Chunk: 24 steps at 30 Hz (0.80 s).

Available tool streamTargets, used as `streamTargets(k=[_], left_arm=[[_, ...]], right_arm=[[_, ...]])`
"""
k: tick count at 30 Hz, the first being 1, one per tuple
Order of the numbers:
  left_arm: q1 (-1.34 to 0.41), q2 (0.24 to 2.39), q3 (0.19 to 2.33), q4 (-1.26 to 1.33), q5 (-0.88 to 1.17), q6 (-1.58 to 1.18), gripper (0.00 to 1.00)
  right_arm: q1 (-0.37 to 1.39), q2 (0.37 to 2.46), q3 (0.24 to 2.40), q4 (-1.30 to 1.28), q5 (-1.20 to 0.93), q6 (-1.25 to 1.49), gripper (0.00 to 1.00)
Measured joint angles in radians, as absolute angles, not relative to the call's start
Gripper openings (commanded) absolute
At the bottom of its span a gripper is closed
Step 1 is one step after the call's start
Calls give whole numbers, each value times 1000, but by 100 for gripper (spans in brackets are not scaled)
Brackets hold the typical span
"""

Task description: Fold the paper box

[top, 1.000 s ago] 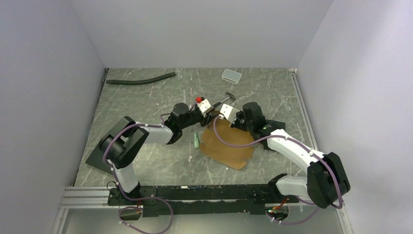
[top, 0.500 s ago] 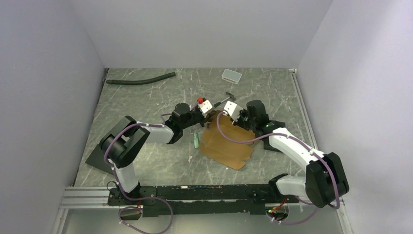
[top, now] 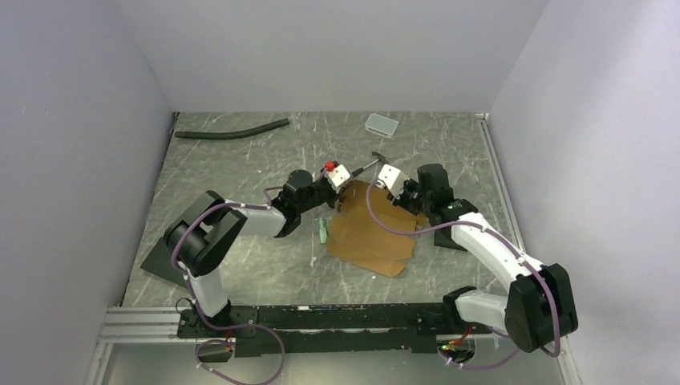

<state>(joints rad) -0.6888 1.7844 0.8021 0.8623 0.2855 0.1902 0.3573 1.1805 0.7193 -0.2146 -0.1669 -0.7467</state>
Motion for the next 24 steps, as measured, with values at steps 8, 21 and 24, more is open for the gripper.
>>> streamTargets(k=[8, 21, 24], left_arm=[[-689, 1783, 802, 850, 270, 198, 0], [-603, 1563, 753, 770, 350, -9, 50], [-549, 1472, 701, 758, 377, -42, 61]], right_arm=[[355, 1176, 719, -223, -184, -772, 0], [403, 1190, 671, -44, -62, -899, 0], [406, 1190, 628, 15, -50, -957, 0]])
